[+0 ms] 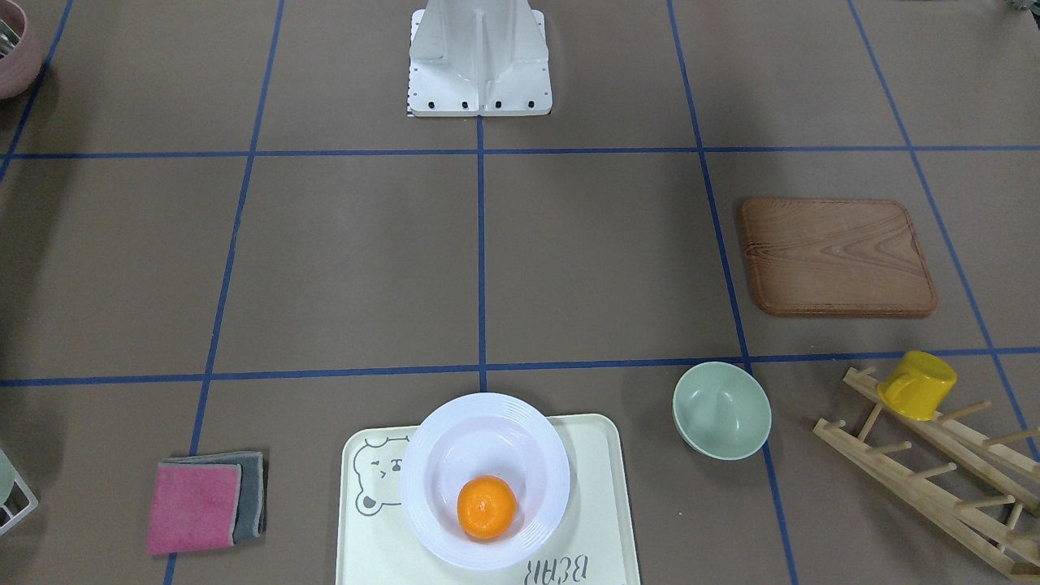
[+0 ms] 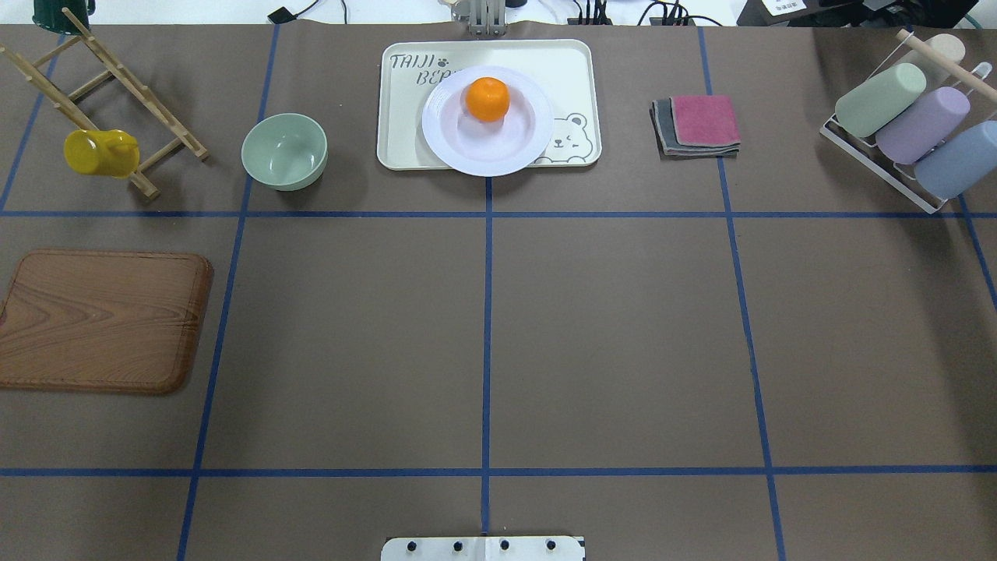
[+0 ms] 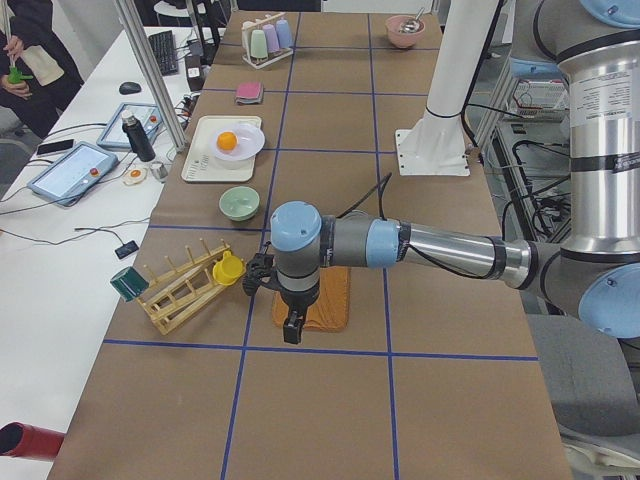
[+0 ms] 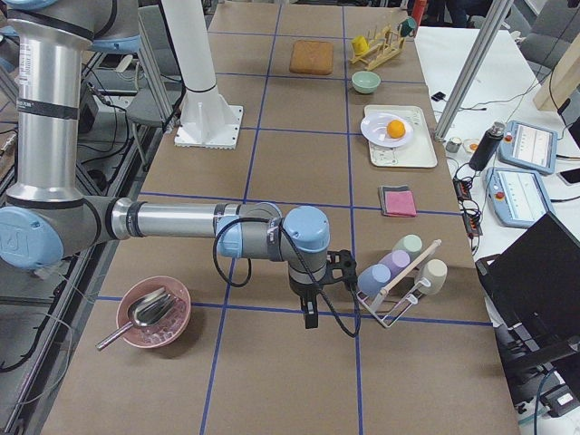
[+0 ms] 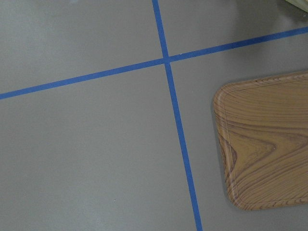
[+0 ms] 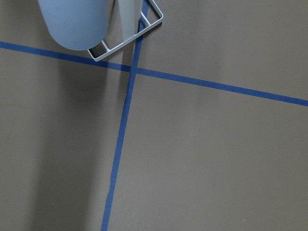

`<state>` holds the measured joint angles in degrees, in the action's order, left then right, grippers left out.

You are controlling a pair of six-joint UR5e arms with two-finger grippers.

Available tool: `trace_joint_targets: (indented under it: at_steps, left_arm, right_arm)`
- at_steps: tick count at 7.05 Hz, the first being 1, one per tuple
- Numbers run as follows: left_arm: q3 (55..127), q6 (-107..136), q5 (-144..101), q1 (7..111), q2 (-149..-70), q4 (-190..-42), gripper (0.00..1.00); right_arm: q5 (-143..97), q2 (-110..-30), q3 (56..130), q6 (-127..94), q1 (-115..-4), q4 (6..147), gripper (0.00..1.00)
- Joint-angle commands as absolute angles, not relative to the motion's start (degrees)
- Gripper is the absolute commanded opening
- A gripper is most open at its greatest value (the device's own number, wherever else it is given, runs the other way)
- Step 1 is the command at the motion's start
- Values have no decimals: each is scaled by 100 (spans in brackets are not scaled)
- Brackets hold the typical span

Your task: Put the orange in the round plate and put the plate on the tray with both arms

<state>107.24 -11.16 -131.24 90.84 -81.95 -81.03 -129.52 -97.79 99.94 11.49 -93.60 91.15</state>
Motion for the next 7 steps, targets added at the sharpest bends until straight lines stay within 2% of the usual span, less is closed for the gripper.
trace_joint_targets:
  at_steps: [1,7]
  left_arm:
    - [10687,-1116,-13455,9097,-8122,-8104,99]
    - [10775,-1125,-13421,9088,-7990,-8139,99]
  right_arm:
    - [-12938,-9791,9984,1169,-9360,9114,100]
    - [-12964,-9774,9976,1125,-9360,9123,100]
